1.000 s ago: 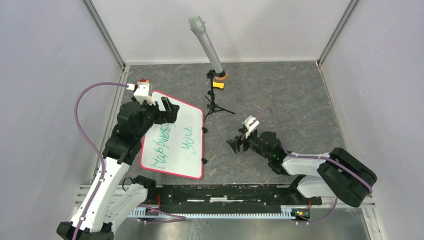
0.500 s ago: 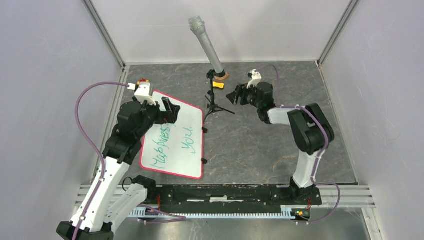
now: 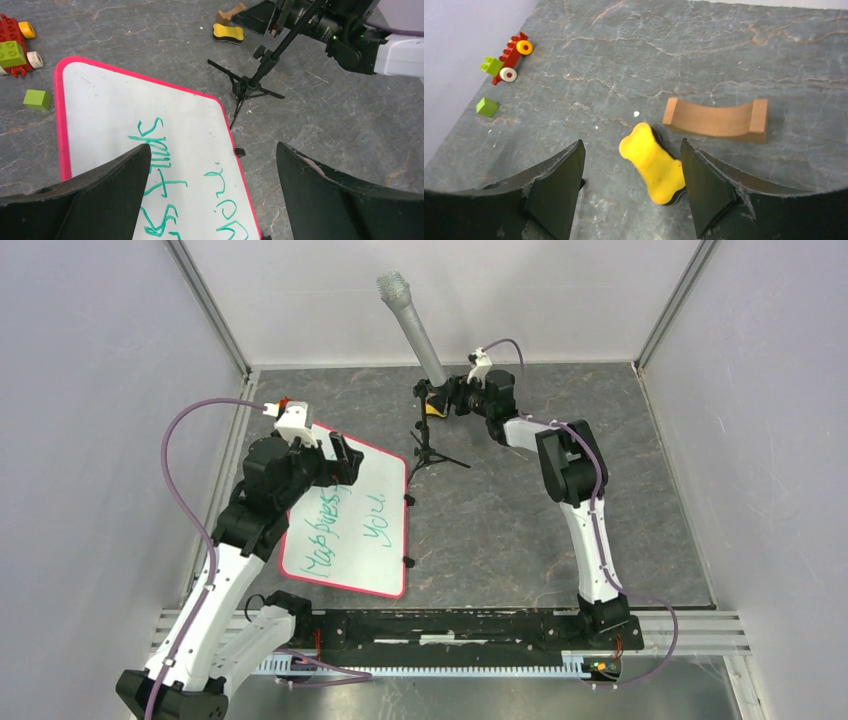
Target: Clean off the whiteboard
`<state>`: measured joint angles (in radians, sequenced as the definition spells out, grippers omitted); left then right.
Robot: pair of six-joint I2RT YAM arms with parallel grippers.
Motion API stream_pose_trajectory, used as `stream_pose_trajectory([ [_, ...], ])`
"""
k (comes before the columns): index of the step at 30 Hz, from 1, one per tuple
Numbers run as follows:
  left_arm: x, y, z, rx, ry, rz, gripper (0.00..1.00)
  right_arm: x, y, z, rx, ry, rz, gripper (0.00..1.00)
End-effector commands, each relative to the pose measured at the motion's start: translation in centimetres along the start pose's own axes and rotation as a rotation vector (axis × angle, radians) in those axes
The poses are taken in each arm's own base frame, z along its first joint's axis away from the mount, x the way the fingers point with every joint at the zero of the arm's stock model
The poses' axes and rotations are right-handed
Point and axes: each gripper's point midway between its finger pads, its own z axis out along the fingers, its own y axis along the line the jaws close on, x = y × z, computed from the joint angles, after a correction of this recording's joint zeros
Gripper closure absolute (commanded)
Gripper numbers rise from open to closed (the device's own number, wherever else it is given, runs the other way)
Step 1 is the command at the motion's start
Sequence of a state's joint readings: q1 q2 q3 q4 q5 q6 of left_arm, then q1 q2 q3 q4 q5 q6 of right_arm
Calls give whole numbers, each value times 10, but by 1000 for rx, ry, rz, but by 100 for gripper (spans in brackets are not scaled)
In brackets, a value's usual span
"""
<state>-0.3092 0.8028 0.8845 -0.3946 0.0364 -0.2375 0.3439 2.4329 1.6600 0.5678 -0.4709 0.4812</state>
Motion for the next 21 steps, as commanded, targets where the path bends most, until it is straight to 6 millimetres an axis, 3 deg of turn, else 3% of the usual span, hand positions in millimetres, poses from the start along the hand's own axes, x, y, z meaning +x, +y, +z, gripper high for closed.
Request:
stream_pose_trajectory([
  [1,-17,-4,1,21,-42,38,0,0,-15,13,41,38,-69,24],
  [7,-13,-7,6,38,-21,29,0,16,-34,25,80,116,-117,21],
  [16,-12,-8,7,42,-17,21,0,40,-22,31,111,210,-213,22],
  [21,-25,-14,1,58,-39,5,0,44,-22,26,211,260,-285,30],
])
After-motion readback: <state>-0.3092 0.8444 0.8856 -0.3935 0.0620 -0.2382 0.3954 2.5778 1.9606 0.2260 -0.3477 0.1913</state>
